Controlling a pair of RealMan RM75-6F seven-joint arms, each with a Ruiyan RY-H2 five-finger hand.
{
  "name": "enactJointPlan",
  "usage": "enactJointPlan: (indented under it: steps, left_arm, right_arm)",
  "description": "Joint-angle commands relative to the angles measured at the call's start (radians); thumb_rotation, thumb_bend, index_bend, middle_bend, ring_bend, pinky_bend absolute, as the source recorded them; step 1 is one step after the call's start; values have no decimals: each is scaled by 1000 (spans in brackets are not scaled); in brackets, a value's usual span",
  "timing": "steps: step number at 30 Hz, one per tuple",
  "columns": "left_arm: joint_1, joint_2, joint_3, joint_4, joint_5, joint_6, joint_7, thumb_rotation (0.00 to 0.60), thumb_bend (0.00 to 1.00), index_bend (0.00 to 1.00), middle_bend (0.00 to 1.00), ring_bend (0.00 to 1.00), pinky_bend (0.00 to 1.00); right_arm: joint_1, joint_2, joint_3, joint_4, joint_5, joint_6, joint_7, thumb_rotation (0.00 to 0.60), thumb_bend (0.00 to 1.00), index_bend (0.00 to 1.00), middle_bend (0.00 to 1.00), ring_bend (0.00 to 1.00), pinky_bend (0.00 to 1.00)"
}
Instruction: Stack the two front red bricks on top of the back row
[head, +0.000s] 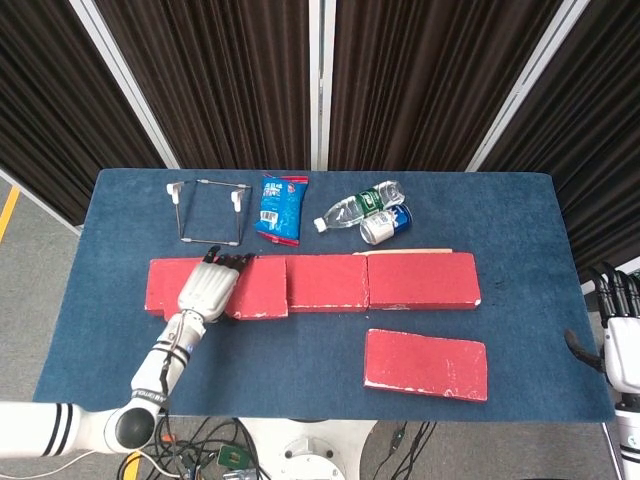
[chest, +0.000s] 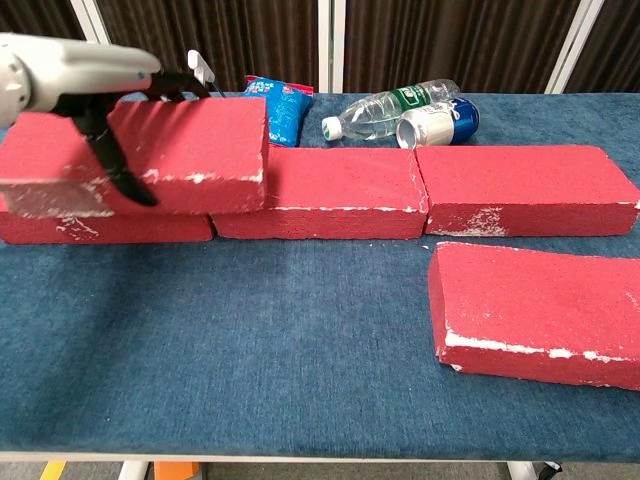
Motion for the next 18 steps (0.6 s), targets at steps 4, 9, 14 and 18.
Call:
enactJointPlan:
  steps: [4,9,14,18]
  left_arm:
    - [-69,-5,-49,57,-127,-75,-65,600,0,84,226,220,0]
    - [-119,-36,-46,128,-174,-96,-82,600,0,84,225,220,0]
    - [-156,-40,-26,158,-210,-106,-76,600,0,84,225,219,0]
    - [-179,-38,-1,162,-220,-101,-64,600,0,84,225,220,0]
  right_arm:
    - [3,-5,-1,1,6,-9,-6,600,193,0,0,0,0]
    - [3,-7,-2,3,3,-9,-6,600,193,0,0,0,0]
    - [1,-4,0,9,9,-8,0,600,193,0,0,0,0]
    - [1,-7,-1,16,15,-15,7,600,192,0,0,0,0]
